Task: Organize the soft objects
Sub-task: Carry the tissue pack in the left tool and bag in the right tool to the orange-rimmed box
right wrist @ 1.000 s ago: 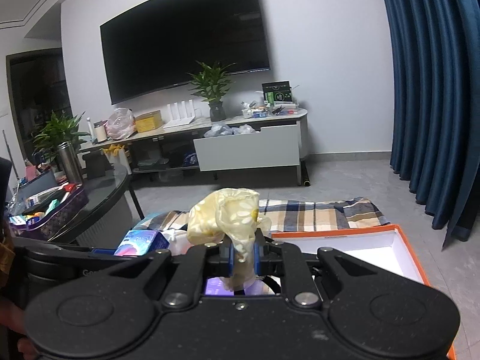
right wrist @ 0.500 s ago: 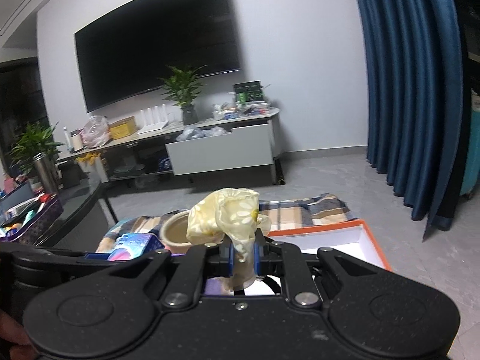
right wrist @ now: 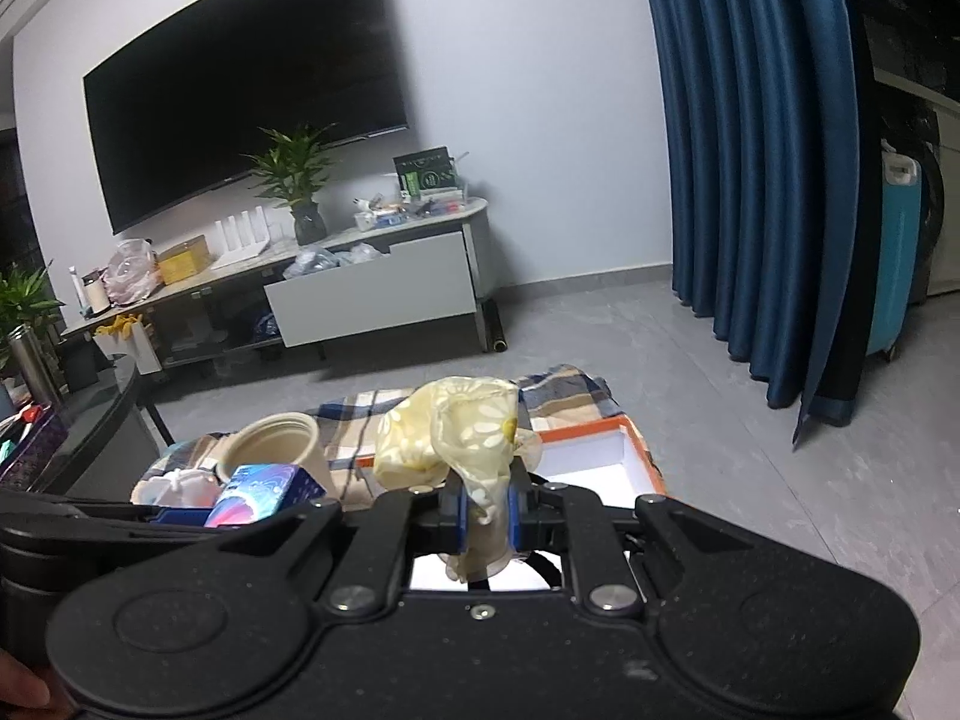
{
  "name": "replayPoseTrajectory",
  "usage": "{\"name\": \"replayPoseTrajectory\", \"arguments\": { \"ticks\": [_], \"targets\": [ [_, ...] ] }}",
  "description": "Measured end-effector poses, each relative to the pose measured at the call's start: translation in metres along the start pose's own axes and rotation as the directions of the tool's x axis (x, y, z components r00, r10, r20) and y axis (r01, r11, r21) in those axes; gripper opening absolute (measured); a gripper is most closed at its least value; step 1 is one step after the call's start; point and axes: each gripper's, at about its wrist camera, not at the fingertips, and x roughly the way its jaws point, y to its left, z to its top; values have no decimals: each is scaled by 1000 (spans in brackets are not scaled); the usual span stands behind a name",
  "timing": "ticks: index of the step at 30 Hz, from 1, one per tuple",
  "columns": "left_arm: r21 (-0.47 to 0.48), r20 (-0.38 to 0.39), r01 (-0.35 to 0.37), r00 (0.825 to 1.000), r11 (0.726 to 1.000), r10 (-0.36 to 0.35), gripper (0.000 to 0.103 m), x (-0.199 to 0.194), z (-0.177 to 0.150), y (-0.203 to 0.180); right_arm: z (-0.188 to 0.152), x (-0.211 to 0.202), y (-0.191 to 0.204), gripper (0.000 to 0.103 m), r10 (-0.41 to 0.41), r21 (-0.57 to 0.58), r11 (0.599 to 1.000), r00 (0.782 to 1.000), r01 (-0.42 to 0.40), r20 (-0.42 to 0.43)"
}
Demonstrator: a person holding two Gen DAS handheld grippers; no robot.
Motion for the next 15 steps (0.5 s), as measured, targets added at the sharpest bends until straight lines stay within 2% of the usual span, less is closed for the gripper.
{"name": "replayPoseTrajectory", "arguments": {
  "ticks": [15],
  "targets": [
    [-1,-76,-6,997,1000,6,53,42,7,-18,4,50,-22,17,-15,5,1000,996,15,-83]
  ]
}}
